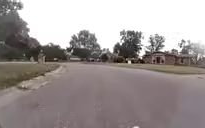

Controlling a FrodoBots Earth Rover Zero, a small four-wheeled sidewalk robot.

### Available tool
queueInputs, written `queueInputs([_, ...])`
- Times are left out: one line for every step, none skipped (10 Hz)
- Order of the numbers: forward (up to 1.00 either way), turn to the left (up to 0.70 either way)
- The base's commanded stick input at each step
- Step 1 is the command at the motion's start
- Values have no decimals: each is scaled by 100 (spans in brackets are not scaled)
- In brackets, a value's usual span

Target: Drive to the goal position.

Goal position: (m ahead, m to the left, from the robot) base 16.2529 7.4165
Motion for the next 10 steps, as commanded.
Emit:
queueInputs([70, 0])
queueInputs([70, 0])
queueInputs([70, 0])
queueInputs([70, 0])
queueInputs([70, 0])
queueInputs([70, 0])
queueInputs([70, 0])
queueInputs([70, 0])
queueInputs([70, 0])
queueInputs([70, 0])
